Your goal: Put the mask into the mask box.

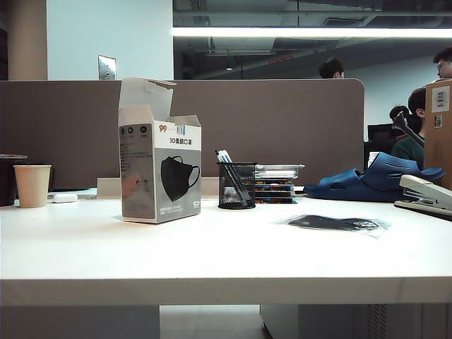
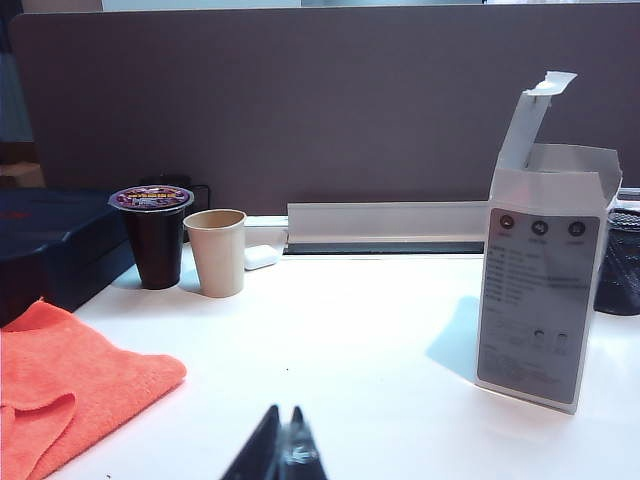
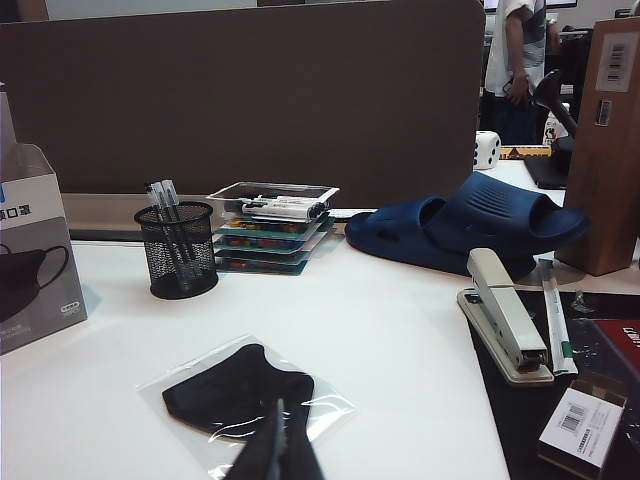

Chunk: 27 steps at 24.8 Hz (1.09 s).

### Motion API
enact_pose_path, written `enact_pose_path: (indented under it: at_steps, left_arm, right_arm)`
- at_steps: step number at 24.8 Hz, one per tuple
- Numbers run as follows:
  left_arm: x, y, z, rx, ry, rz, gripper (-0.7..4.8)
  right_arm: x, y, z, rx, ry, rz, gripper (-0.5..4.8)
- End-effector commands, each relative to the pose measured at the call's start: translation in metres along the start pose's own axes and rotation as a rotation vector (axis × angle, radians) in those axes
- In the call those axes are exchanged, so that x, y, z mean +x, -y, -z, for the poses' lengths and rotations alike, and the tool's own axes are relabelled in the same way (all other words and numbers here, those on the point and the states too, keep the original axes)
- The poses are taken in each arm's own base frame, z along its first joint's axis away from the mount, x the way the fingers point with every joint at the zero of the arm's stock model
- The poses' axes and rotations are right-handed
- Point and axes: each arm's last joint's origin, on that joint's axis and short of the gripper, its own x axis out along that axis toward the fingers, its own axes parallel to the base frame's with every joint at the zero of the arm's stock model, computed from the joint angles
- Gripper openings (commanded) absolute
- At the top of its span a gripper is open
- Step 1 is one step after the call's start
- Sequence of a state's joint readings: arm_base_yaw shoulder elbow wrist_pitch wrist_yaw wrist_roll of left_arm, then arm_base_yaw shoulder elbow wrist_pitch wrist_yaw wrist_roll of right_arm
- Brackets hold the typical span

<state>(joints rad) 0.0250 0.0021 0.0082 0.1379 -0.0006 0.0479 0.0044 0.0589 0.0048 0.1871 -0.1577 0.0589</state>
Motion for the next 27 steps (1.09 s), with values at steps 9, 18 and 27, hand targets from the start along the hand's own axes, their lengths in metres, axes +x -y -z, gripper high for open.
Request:
enact_pose_path:
  at_steps: [9, 18, 27]
  left_arm:
    - [0.0000, -0.0001, -0.0011, -0.003, 0.010, 0.000, -0.06]
    - [-0.0001, -0.0003, -0.0040, -0.003, 0.039, -0.001, -0.06]
    - [-0.0003, 0.0026, -0.0054, -0.001, 0.053, 0.099, -0.06]
  right_arm:
    - [0.0000, -0.0001, -0.0002, -0.005, 0.015, -0.003, -0.05]
    - [0.0000, -0.0002, -0.0003, -0.004, 0.016, -0.004, -0.05]
    - [-0.0004, -0.0007, -0.0079, 0.035, 0.039, -0.005, -0.05]
